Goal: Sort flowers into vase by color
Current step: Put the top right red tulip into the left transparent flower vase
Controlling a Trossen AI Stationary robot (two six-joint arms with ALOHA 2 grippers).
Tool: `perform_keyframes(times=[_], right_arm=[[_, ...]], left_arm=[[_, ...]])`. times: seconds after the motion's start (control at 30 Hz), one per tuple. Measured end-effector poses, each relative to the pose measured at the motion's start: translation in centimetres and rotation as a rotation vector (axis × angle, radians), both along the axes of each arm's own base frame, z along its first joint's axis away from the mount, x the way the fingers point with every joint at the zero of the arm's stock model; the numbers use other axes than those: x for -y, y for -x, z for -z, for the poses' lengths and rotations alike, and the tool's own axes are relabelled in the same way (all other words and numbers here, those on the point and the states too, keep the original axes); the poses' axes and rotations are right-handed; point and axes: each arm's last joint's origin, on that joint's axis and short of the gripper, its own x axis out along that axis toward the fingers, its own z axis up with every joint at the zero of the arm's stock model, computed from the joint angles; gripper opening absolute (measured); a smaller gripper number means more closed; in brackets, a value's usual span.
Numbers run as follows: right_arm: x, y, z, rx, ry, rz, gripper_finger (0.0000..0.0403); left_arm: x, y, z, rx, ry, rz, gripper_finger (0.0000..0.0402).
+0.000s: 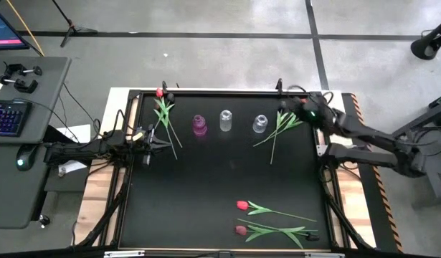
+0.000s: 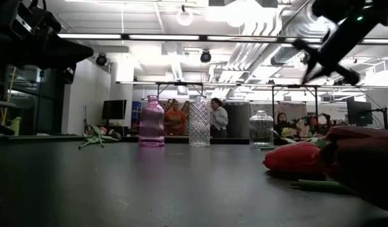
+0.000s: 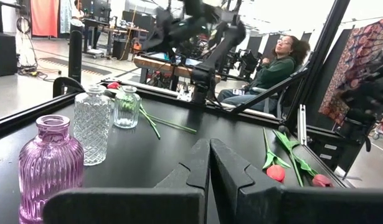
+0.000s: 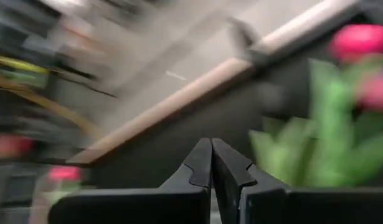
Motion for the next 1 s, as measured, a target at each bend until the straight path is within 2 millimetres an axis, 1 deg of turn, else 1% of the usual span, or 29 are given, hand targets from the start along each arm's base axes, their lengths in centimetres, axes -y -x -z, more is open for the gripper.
perform_keyframes(times=[0.07, 0.13, 0.23, 0.37, 0.5, 0.57, 0.63, 0.77, 1.0], right_arm=[[1.4, 0.1, 0.1, -0.074, -0.101, 0.023, 0.0000], [2.9, -0.2, 0.4, -0.116, -0.153, 0.007, 0.0003], [4.6, -0.8, 1.8, -0.161, -0.248, 0.024, 0.0018], [6.1, -1.4, 3.8, -0.220, -0.337, 0.059, 0.0068], [7.0, -1.9, 5.6, -0.223, -0.452, 0.084, 0.0127], [7.3, -2.3, 6.5, -0.223, -0.499, 0.098, 0.0147], [7.6, -2.6, 7.2, -0.222, -0.513, 0.109, 0.0158], [8.3, -3.2, 8.3, -0.215, -0.529, 0.134, 0.0157], [8.8, -3.7, 9.9, -0.214, -0.574, 0.200, 0.0126]], left_arm=[[0.0, 0.0, 0.0, 0.000, 0.000, 0.000, 0.0000], [0.0, 0.0, 0.0, 0.000, 0.000, 0.000, 0.0000], [0.0, 0.0, 0.0, 0.000, 0.000, 0.000, 0.0000], [0.0, 0.0, 0.0, 0.001, 0.000, 0.000, 0.0000], [0.0, 0.0, 0.0, 0.000, 0.000, 0.000, 0.0000], [0.0, 0.0, 0.0, 0.000, 0.000, 0.000, 0.0000], [0.0, 0.0, 0.0, 0.000, 0.000, 0.000, 0.0000], [0.0, 0.0, 0.0, 0.000, 0.000, 0.000, 0.0000], [0.0, 0.0, 0.0, 0.001, 0.000, 0.000, 0.0000]])
